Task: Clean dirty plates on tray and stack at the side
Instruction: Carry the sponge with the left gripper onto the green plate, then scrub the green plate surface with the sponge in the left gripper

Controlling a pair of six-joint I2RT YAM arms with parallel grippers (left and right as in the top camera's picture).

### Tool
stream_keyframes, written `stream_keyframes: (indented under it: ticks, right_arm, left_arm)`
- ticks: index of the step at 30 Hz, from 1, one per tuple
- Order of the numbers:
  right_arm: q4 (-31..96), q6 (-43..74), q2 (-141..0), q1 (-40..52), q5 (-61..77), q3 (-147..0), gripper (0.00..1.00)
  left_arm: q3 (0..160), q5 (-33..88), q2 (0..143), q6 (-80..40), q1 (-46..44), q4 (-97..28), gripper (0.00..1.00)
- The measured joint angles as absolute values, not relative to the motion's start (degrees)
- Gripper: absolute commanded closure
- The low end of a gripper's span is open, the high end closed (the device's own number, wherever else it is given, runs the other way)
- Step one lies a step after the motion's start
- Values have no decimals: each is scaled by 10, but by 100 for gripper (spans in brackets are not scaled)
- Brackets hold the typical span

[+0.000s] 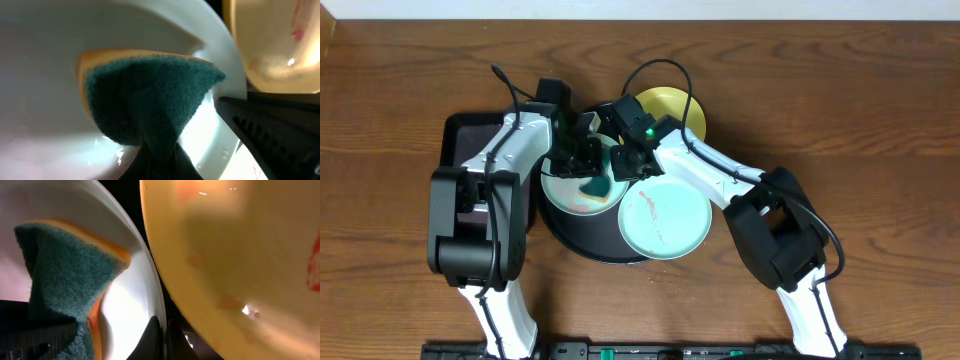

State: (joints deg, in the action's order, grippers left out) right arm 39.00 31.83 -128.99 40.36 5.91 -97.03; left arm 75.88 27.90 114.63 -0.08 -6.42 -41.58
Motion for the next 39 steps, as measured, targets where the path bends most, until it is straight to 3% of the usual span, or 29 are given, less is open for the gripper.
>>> stream_keyframes:
  ticks: [5, 12, 16, 39]
  right_arm:
    - [390, 318, -1290, 404, 59, -970, 99]
    - [390, 318, -1290, 404, 59, -970, 98]
    - [390, 318, -1290, 404, 59, -970, 98]
    - [390, 318, -1290, 404, 60, -970, 98]
  left_arm:
    - [766, 225, 1143, -35, -69, -434, 93]
    - [766, 20, 1103, -119, -70, -461, 92]
    - [766, -31, 1083, -143, -72, -448, 93]
    - [684, -45, 1072, -204, -132, -365, 92]
